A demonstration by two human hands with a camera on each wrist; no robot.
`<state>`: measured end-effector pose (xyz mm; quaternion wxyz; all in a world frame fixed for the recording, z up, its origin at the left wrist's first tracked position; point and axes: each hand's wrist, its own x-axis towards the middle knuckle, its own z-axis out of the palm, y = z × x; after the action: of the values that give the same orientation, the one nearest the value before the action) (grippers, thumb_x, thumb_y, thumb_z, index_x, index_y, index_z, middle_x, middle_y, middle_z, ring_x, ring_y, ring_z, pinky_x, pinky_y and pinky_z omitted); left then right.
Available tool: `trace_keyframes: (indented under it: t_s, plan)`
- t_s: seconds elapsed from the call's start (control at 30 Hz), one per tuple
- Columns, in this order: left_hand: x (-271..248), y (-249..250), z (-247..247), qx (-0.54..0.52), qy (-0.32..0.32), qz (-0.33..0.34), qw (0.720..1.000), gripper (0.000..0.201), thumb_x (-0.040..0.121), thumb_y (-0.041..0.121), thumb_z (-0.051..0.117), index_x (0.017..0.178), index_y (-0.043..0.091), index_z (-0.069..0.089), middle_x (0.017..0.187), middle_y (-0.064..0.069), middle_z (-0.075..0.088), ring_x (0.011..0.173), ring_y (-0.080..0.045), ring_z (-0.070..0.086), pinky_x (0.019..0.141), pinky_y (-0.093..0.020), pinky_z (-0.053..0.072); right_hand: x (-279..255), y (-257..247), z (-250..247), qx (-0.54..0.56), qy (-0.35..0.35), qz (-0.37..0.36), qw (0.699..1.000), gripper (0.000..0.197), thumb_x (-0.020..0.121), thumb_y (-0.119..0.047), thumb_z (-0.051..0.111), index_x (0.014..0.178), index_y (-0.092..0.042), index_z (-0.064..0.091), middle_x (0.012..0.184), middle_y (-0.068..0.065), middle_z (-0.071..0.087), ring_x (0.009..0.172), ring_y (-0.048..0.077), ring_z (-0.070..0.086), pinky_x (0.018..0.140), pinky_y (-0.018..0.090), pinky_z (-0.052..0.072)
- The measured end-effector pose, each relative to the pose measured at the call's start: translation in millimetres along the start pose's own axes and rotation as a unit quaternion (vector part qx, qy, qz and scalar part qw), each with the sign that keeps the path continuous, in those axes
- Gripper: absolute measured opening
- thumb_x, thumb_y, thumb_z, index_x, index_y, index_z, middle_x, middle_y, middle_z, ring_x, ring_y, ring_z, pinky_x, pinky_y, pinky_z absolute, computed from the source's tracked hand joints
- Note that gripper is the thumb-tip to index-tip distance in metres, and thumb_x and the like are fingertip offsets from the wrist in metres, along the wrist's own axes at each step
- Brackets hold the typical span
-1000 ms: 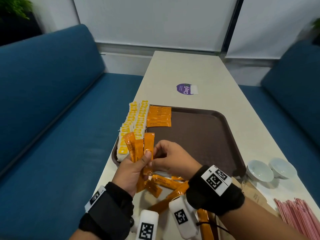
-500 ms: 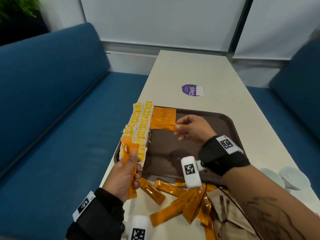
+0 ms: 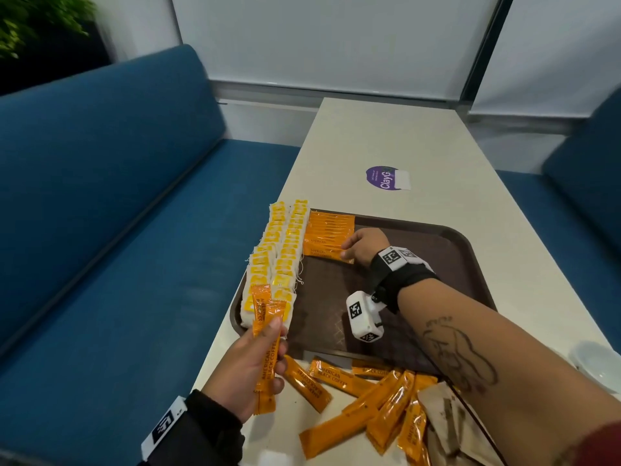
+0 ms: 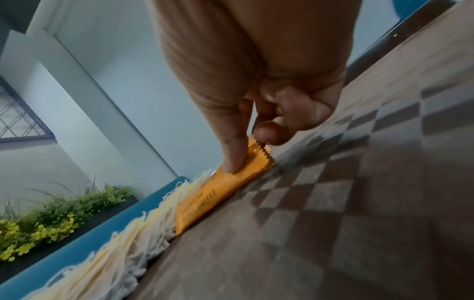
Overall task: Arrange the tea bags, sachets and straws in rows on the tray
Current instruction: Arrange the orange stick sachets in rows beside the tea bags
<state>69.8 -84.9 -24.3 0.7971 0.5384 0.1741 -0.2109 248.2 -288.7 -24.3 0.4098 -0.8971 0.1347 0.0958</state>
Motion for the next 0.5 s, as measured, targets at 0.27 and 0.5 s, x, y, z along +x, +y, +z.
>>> trace_keyframes:
  t_s: [0.27, 0.5]
  plan:
    - [1.9, -7.6, -1.8, 0.014, -0.005, -0.007, 1.000, 0.019, 0.089, 0.025, 0.053, 0.097, 0.008, 0.055, 0.065, -0.004, 0.052, 0.050, -0.012, 0.047, 0.043, -0.022, 0.039, 9.8, -11.3, 0.5, -0.083, -0.001, 0.020, 0.996, 0.018, 0.077, -0.015, 0.077, 0.090, -0.013, 0.064, 0.114, 0.007, 0.063, 0.107, 0.021, 0.059, 0.093, 0.033, 0.048]
    - [3.2, -9.5, -3.2, 0.024, -0.001, -0.013, 1.000, 0.019, 0.090, 0.024, 0.053, 0.098, 0.008, 0.056, 0.064, -0.004, 0.054, 0.051, -0.012, 0.049, 0.042, -0.023, 0.041, 7.5, -8.8, 2.0, -0.104, 0.013, 0.036, 0.994, 0.060, 0.072, -0.017, 0.080, 0.121, -0.005, 0.048, 0.121, 0.011, 0.057, 0.113, 0.027, 0.056, 0.094, 0.036, 0.046]
